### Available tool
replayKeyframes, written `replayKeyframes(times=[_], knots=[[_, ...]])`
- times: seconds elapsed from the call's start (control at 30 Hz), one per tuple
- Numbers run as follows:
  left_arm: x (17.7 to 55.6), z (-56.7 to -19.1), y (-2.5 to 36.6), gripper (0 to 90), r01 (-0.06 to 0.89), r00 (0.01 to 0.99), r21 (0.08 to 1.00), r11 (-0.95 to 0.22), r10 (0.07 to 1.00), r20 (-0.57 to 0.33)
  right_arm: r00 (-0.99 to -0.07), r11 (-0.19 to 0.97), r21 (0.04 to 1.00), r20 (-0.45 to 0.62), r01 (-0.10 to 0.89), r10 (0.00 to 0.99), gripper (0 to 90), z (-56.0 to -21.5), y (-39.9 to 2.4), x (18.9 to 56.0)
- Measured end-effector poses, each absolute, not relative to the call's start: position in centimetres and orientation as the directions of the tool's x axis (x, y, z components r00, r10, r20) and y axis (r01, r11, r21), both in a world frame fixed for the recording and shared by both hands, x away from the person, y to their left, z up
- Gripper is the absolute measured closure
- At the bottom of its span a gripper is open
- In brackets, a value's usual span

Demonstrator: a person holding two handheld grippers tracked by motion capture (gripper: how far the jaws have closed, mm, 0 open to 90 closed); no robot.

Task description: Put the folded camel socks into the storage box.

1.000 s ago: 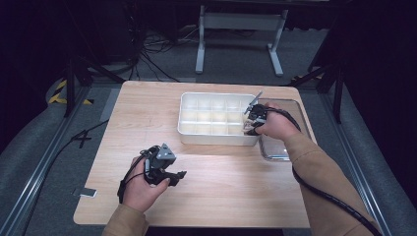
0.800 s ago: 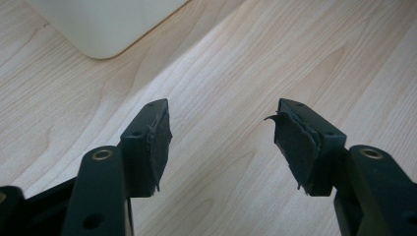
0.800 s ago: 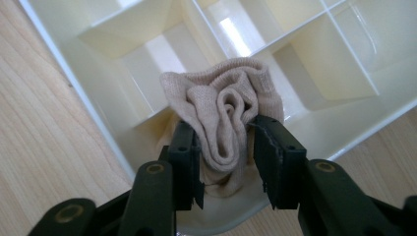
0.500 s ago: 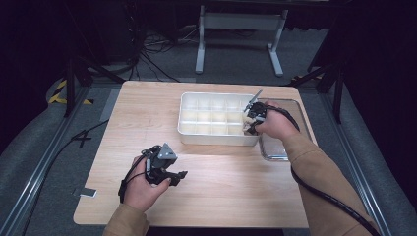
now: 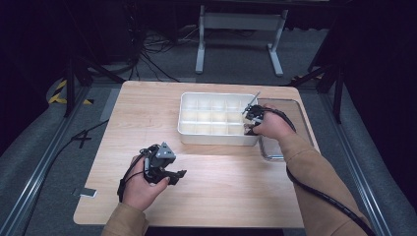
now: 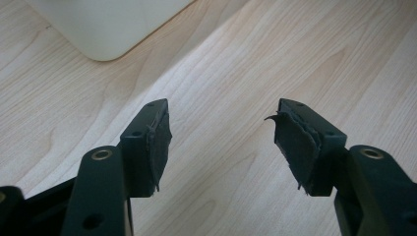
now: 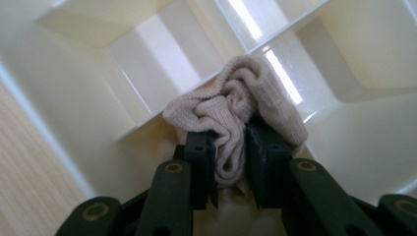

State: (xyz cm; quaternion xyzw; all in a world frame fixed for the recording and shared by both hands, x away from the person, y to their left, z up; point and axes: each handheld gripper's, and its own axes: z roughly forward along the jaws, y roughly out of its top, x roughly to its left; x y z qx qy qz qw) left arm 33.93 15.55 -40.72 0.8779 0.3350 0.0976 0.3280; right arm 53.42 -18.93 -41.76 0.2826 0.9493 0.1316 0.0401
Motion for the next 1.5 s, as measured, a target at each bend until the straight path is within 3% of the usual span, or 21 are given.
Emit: replayKeyframes(times=[0.13, 0.3, 0.63, 0.83, 1.07, 1.2, 1.5], knots=[[34.0, -40.7, 15.5, 39.2, 0.526, 0.753, 0.647, -0.552, 0.656, -0.052, -0.841, 0.803, 0.292, 0.006, 0.519, 0.542, 63.3, -41.0, -19.1, 53.0], [34.3, -40.7, 15.1, 39.1, 0.521, 0.76, 0.645, -0.56, 0.648, -0.052, -0.841, 0.79, 0.348, -0.011, 0.504, 0.541, 60.3, -38.9, -20.0, 52.2], [35.2, -40.1, 15.3, 38.0, 0.523, 0.756, 0.655, -0.545, 0.651, -0.062, -0.821, 0.646, 0.626, -0.016, 0.436, 0.57, 48.6, -35.9, -23.5, 47.9], [35.7, -39.9, 15.3, 37.6, 0.52, 0.757, 0.657, -0.545, 0.65, -0.06, -0.814, 0.585, 0.699, -0.008, 0.411, 0.581, 45.7, -35.5, -25.1, 45.8], [36.0, -39.2, 15.6, 35.5, 0.515, 0.772, 0.651, -0.558, 0.632, -0.07, -0.836, 0.565, 0.747, -0.022, 0.351, 0.548, 39.0, -35.1, -26.0, 43.3], [35.7, -38.7, 16.4, 35.6, 0.512, 0.778, 0.662, -0.548, 0.622, -0.087, -0.841, 0.59, 0.744, -0.071, 0.314, 0.537, 38.2, -35.2, -26.0, 41.7], [35.2, -38.6, 17.1, 35.4, 0.515, 0.784, 0.652, -0.556, 0.614, -0.095, -0.858, 0.589, 0.754, -0.068, 0.291, 0.51, 35.5, -36.5, -25.5, 38.2]])
